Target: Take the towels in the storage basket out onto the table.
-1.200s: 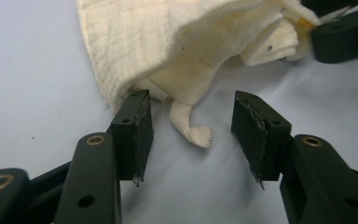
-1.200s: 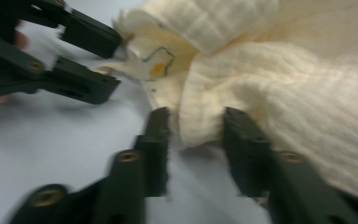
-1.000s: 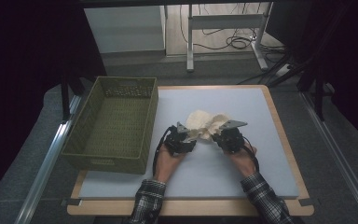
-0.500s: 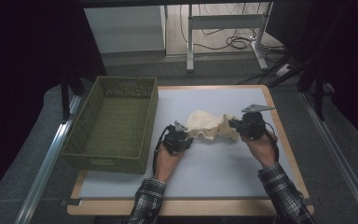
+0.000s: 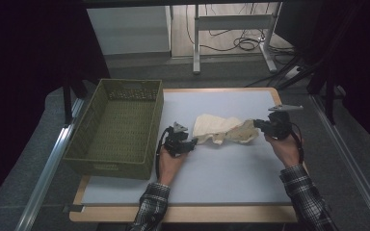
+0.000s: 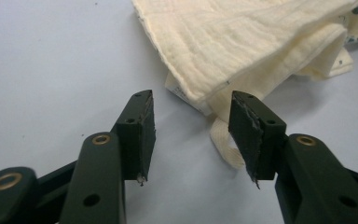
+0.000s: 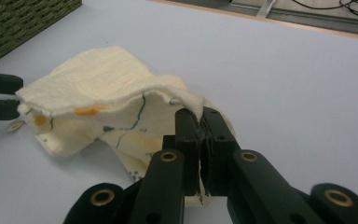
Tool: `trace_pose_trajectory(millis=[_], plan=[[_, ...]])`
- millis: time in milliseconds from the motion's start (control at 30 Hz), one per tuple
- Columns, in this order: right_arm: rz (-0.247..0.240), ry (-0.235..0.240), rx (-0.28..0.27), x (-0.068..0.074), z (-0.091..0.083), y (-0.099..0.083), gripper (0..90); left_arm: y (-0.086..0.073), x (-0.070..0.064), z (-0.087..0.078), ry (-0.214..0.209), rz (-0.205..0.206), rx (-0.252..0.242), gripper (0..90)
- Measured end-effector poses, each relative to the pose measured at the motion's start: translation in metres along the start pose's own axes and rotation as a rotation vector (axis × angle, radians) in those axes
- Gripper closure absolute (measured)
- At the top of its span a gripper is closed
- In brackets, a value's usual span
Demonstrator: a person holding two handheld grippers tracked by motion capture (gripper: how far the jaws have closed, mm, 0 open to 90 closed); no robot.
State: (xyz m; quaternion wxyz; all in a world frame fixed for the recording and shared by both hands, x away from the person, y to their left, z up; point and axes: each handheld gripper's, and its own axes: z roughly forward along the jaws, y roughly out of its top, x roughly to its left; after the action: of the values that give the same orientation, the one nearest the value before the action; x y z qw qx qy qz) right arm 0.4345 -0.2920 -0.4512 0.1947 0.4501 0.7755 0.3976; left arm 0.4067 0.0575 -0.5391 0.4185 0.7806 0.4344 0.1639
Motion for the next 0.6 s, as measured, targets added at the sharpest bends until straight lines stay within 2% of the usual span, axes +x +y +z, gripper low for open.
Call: trace_pose_trajectory(millis=[67, 100, 133, 200, 300, 367, 400, 467, 500, 533, 567, 600], plan=[[0.008, -0.001, -0.004, -0.005, -0.004, -0.005, 86.3, 0.004, -0.004, 0.005, -0.006, 0.059, 0.008, 49.2], [0.008, -0.001, -0.004, -0.005, -0.004, -0.005, 86.3, 0.004, -0.004, 0.005, -0.006, 0.059, 0.008, 50.1], [0.016, 0.006, -0.003, -0.007, -0.006, -0.008, 86.3, 0.007, -0.007, 0.009, 0.005, 0.095, 0.019, 53.0], [0.021, 0.017, -0.001, -0.008, -0.007, -0.011, 86.3, 0.010, -0.007, 0.011, -0.009, 0.107, 0.015, 61.4], [0.021, 0.022, 0.000, -0.008, -0.008, -0.014, 86.2, 0.012, -0.008, 0.011, -0.023, 0.101, 0.000, 73.8], [0.010, 0.034, 0.004, -0.007, -0.009, -0.018, 86.2, 0.016, -0.006, 0.007, -0.060, 0.089, -0.009, 80.9], [0.010, 0.034, 0.004, -0.007, -0.009, -0.018, 86.2, 0.016, -0.006, 0.007, -0.060, 0.089, -0.009, 84.4], [0.017, 0.051, 0.011, -0.008, -0.011, -0.017, 86.3, 0.024, -0.003, 0.004, -0.088, 0.065, -0.023, 85.7], [0.018, 0.057, 0.009, -0.008, -0.012, -0.015, 86.4, 0.033, 0.000, 0.002, -0.085, 0.059, -0.035, 86.2], [0.005, 0.036, 0.002, -0.009, -0.017, -0.004, 86.6, 0.064, 0.010, -0.003, -0.067, 0.034, -0.077, 86.5], [0.005, 0.036, 0.002, -0.009, -0.017, -0.004, 86.6, 0.064, 0.010, -0.003, -0.067, 0.034, -0.077, 86.4], [0.022, -0.008, -0.037, -0.019, -0.020, 0.019, 86.4, 0.105, 0.029, -0.005, 0.009, -0.018, -0.107, 85.3]])
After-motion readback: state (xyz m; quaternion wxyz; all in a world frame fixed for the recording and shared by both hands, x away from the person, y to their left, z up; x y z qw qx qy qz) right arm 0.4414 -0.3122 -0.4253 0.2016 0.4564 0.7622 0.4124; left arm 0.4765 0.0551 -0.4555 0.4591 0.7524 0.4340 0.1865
